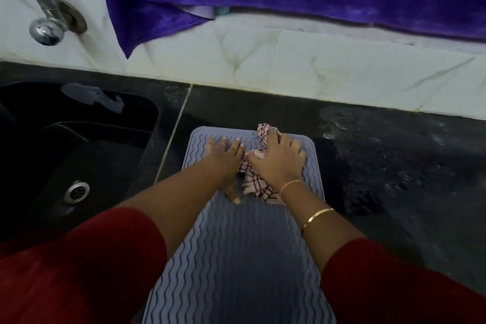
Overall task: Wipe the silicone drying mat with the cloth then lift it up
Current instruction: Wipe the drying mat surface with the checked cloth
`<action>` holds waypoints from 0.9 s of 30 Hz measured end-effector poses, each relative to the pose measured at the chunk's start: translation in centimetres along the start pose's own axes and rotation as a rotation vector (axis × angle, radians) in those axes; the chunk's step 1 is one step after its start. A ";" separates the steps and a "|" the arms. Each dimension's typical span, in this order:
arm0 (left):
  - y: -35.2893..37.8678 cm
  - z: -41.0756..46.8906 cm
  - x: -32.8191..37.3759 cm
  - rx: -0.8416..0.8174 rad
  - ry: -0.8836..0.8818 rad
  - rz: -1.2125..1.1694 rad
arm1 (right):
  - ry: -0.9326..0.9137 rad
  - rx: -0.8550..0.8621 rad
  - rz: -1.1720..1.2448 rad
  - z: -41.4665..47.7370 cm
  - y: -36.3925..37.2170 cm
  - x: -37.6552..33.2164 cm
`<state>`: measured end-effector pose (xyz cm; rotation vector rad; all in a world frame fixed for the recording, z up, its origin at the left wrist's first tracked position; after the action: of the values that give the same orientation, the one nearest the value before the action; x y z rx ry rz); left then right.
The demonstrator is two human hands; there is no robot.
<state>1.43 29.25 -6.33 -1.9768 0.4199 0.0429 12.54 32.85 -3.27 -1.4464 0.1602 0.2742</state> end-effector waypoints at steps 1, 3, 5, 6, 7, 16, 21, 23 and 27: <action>0.2 0.3 0.1 -0.013 -0.007 0.052 | -0.040 0.005 -0.017 0.9 -0.1 -0.3; 0.3 0.8 0.3 -0.034 -0.020 0.101 | -0.120 -0.027 -0.045 2.4 0.4 -1.1; 0.2 1.0 0.2 -0.037 -0.031 0.116 | -0.132 -0.041 -0.055 3.0 1.0 -1.6; 0.2 1.1 0.2 -0.038 -0.032 0.123 | -0.127 -0.043 -0.047 3.0 1.0 -1.9; 0.3 1.1 0.1 -0.040 -0.033 0.128 | -0.130 -0.047 -0.035 2.8 1.1 -2.1; 0.8 1.0 -0.3 -0.017 -0.018 0.061 | -0.148 0.008 -0.027 0.2 0.7 -0.9; 0.9 1.1 -0.4 -0.010 -0.010 0.063 | 0.098 0.075 -0.088 3.7 -0.1 1.2; 0.9 1.1 -0.3 -0.013 0.001 0.063 | 0.031 0.042 -0.093 3.1 0.6 -0.9; 1.0 1.1 -0.3 -0.033 0.007 0.089 | -0.216 0.021 -0.045 2.7 1.1 -4.4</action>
<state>1.00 29.94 -7.63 -1.9904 0.5143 0.0995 7.89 35.25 -2.78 -1.3877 -0.0449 0.3891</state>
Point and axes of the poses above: each hand's wrist, its own z-axis towards the middle knuckle, its own y-axis out of the palm, x = y × z, the point moved 10 cm from there along z, towards the middle knuckle, and after that the axes turned 9 degrees about x, right-handed, at the moved point
